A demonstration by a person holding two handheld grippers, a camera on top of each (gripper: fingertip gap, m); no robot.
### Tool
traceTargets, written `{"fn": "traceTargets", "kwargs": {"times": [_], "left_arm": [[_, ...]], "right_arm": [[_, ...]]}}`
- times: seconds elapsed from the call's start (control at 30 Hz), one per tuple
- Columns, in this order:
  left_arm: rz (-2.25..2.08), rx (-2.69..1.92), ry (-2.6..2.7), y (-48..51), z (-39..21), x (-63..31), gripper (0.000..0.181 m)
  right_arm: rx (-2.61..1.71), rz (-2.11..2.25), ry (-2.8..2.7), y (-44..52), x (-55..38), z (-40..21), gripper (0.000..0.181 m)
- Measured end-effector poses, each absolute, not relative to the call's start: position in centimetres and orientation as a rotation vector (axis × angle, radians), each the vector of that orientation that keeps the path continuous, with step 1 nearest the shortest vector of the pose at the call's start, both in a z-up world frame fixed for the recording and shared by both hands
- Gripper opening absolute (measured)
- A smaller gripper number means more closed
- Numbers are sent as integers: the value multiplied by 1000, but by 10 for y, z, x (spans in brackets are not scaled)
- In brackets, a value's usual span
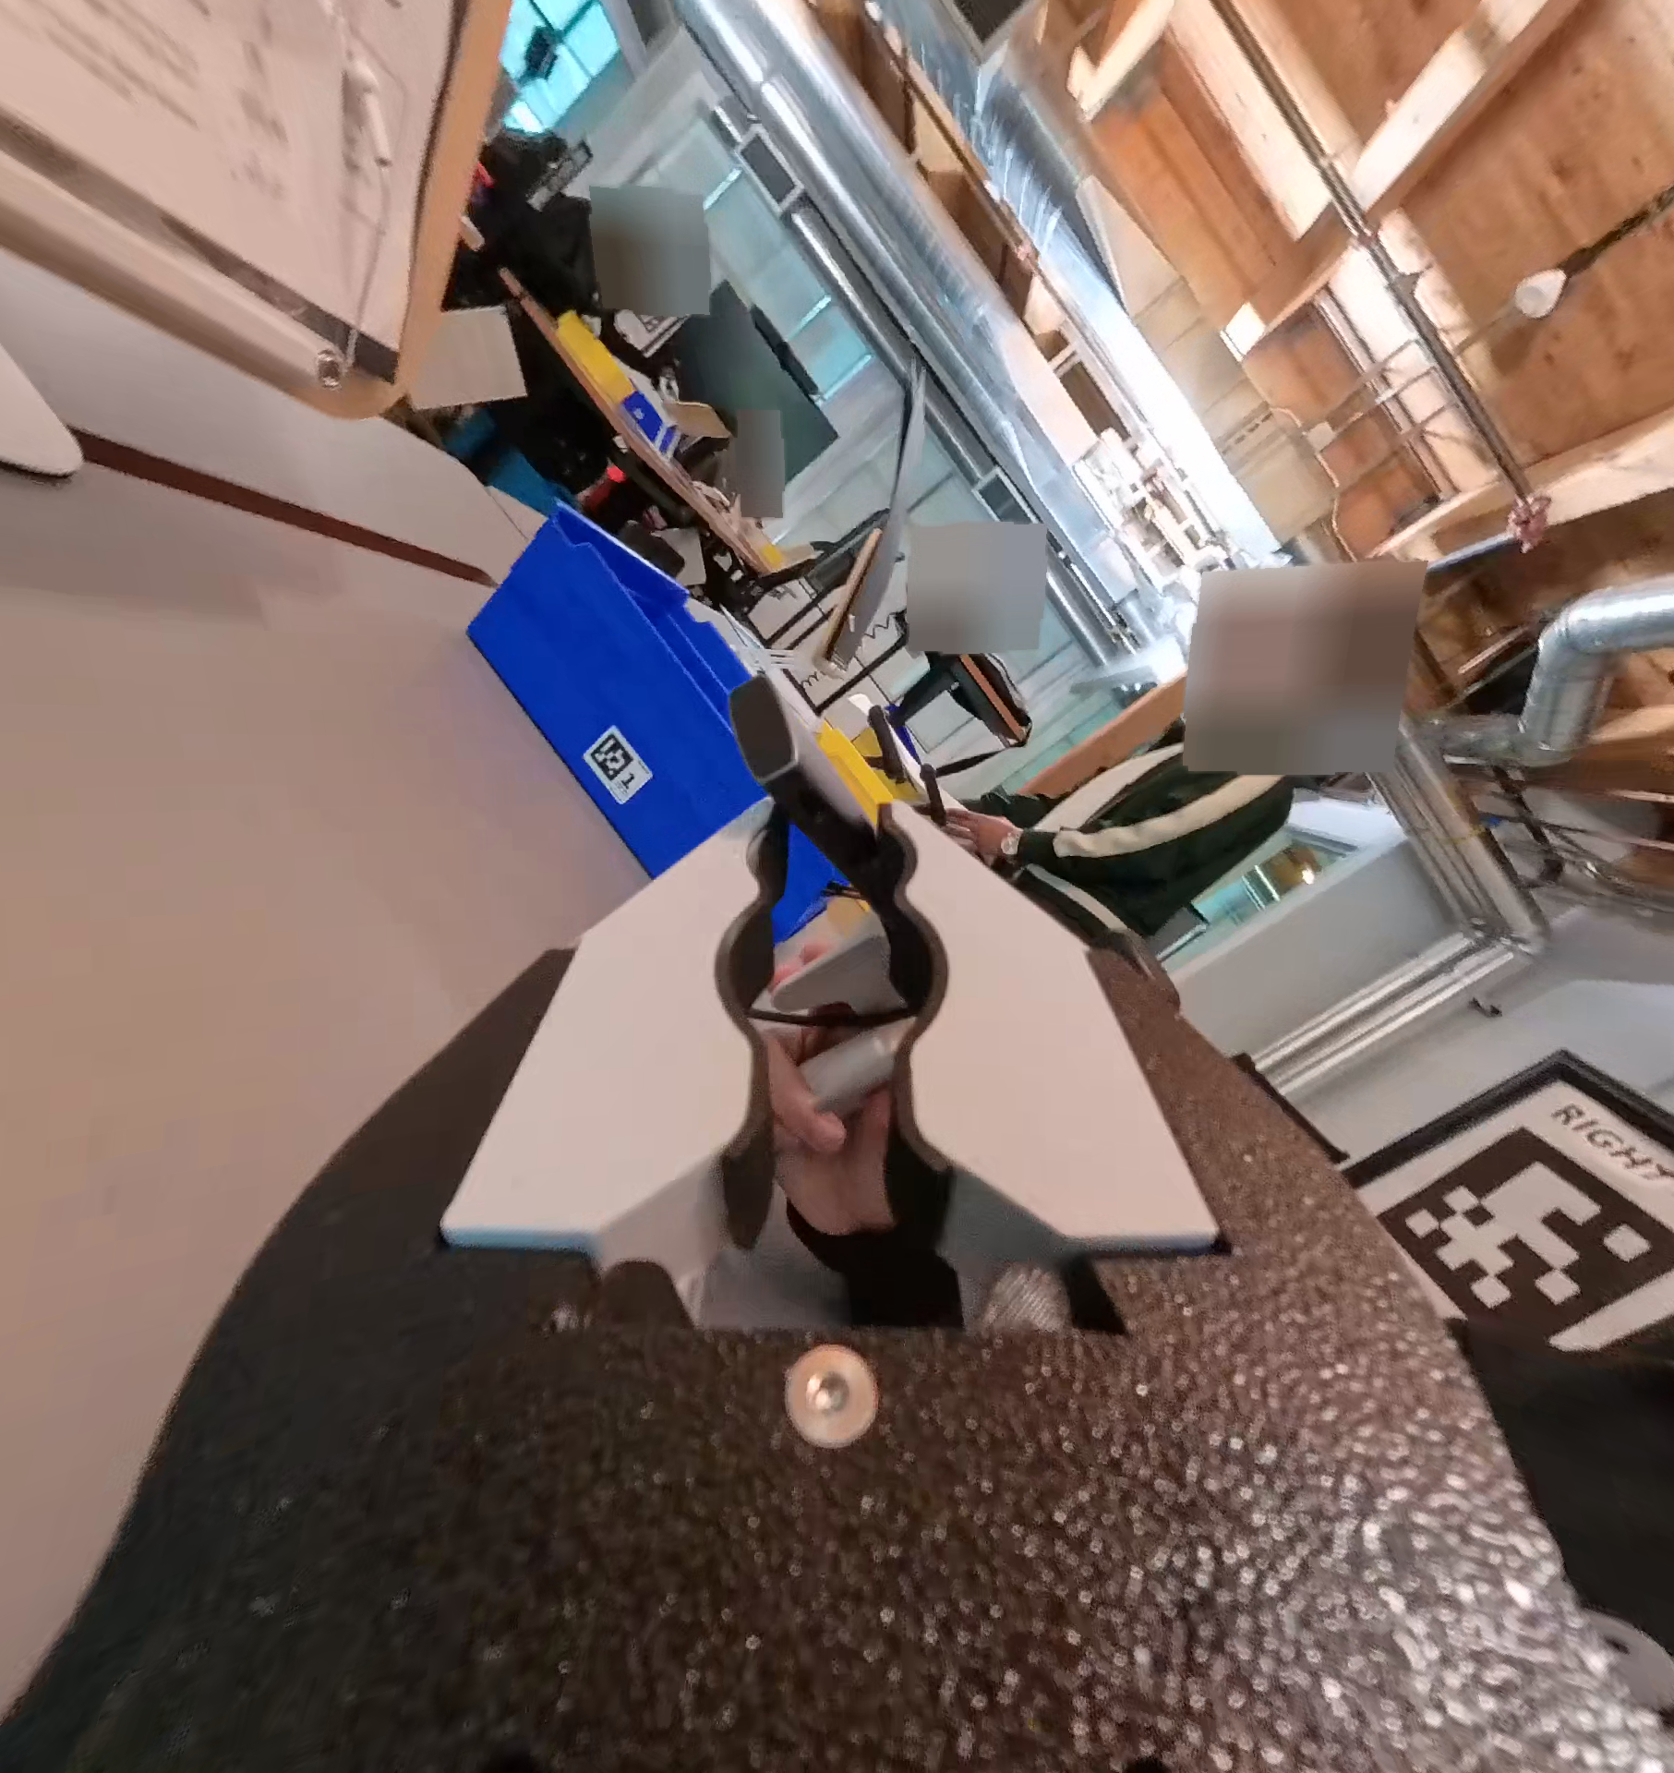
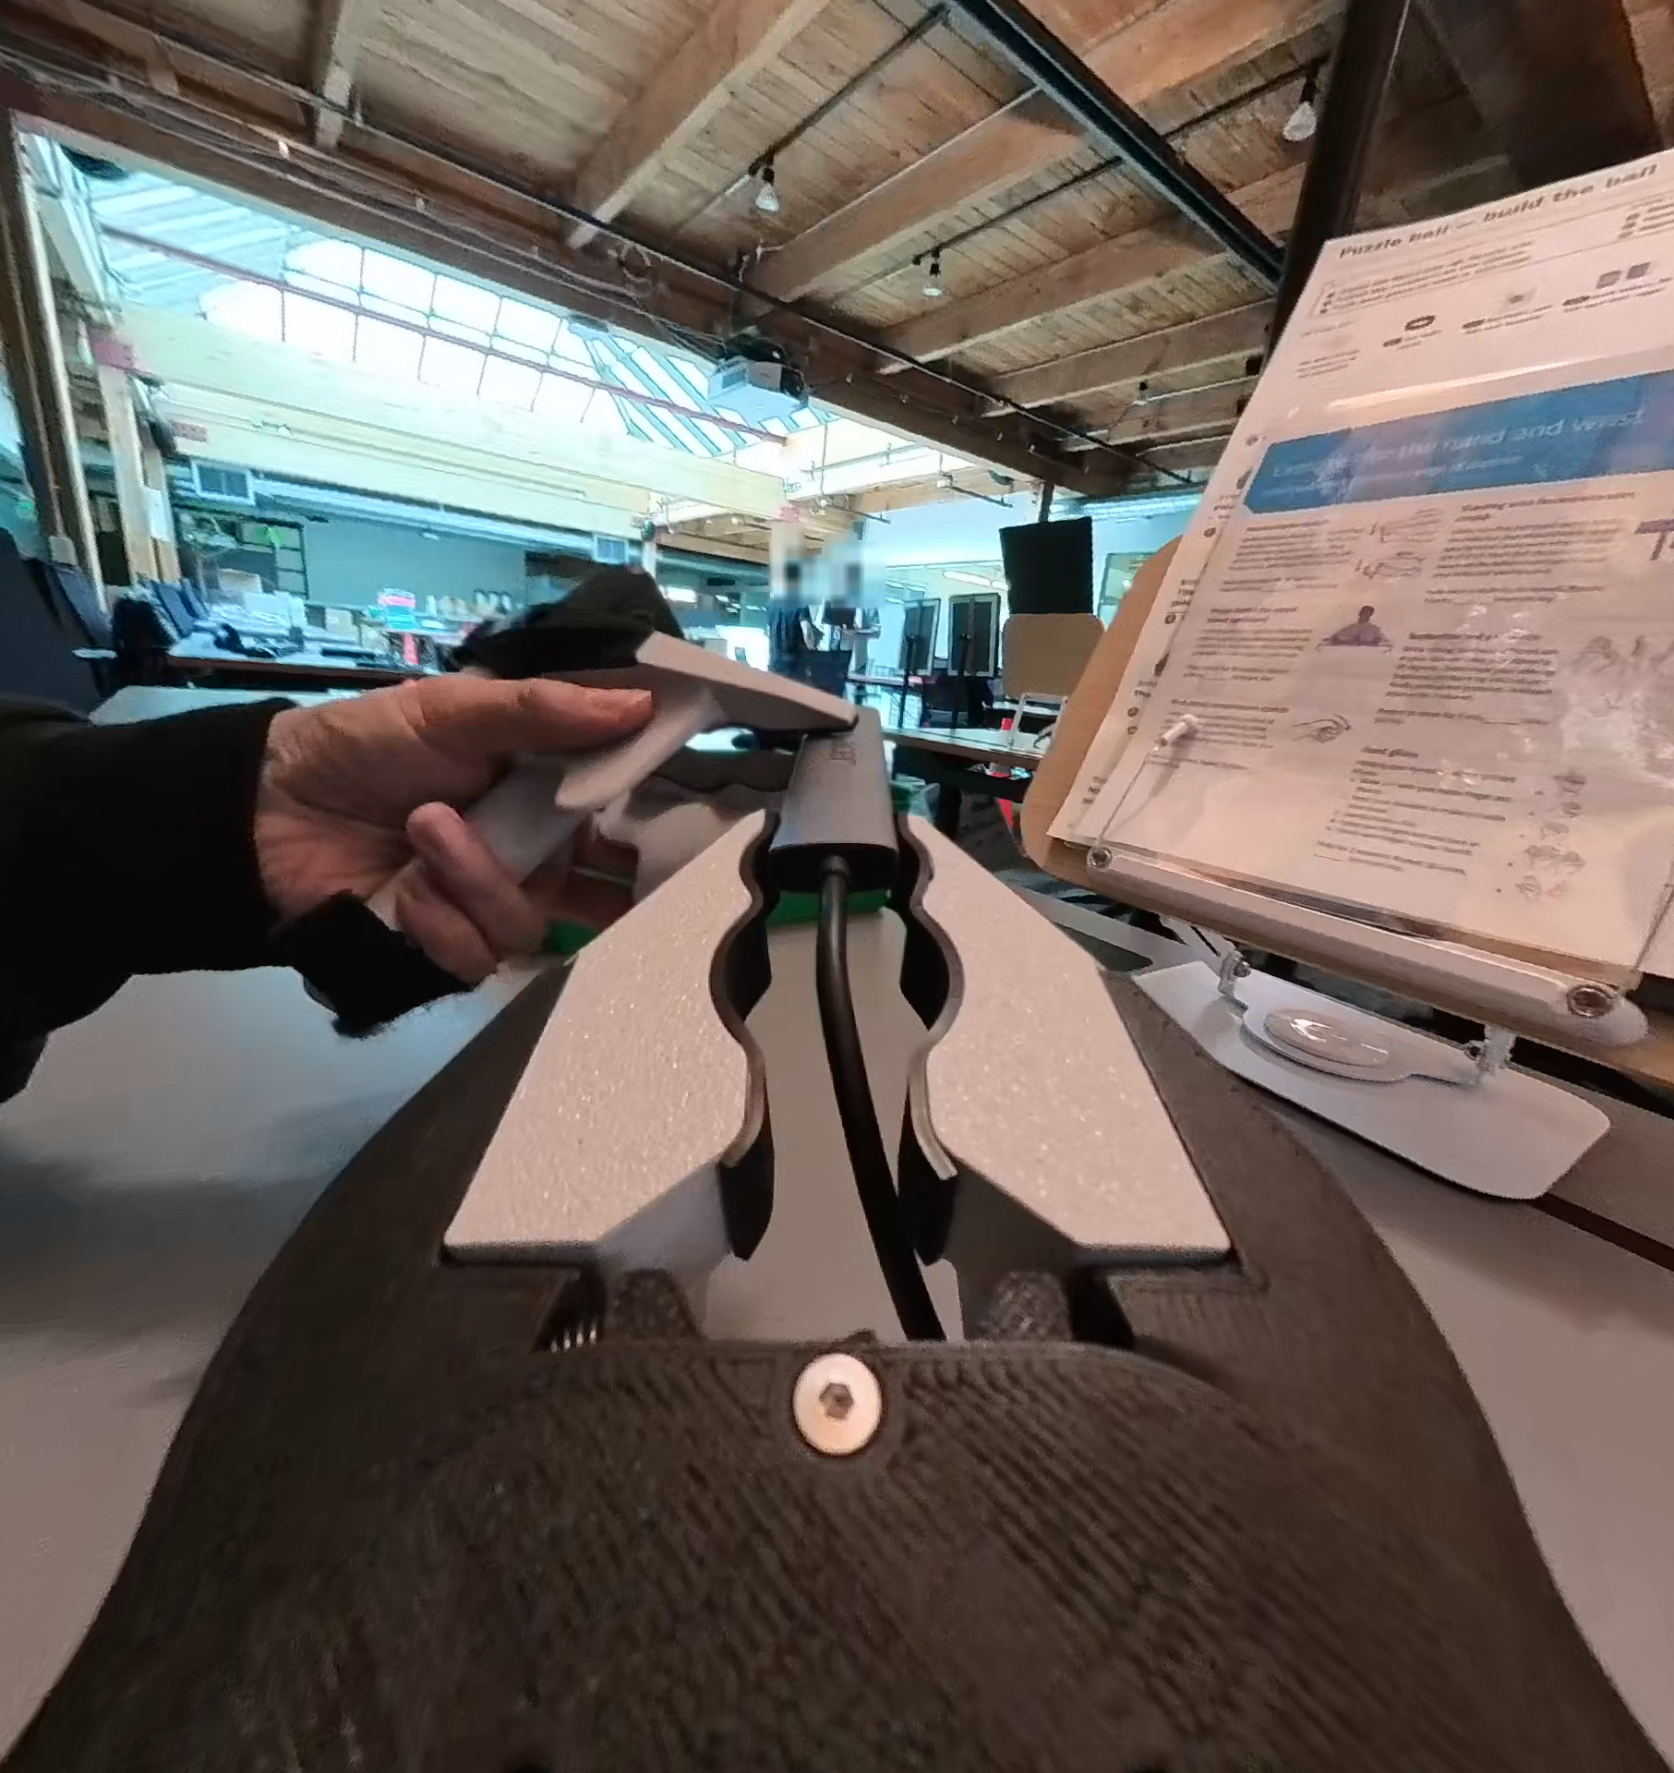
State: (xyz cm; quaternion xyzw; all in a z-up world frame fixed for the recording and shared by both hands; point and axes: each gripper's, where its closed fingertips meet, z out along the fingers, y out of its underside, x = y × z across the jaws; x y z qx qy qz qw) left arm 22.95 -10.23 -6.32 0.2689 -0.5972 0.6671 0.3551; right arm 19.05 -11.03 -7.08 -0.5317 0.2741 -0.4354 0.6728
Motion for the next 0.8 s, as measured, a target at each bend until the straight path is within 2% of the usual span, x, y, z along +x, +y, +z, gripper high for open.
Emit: {"fn": "traceTargets", "kwargs": {"times": [0.27,0.6,0.67,0.8], "left_arm": [[1610,839,-1388,-105,-68,233,7],[1594,952,-1277,-112,-69,232,6],[1601,966,-1245,-113,-66,231,6],[1605,999,-1195,-115,-64,230,7]], "right_arm": [[-1238,-1050,655,-111,199,-85,22],[-1212,-1115,667,-113,201,-84,23],[-1230,-1160,668,-115,203,-86,28],[-1219,-1198,637,-116,199,-80,22]]}}
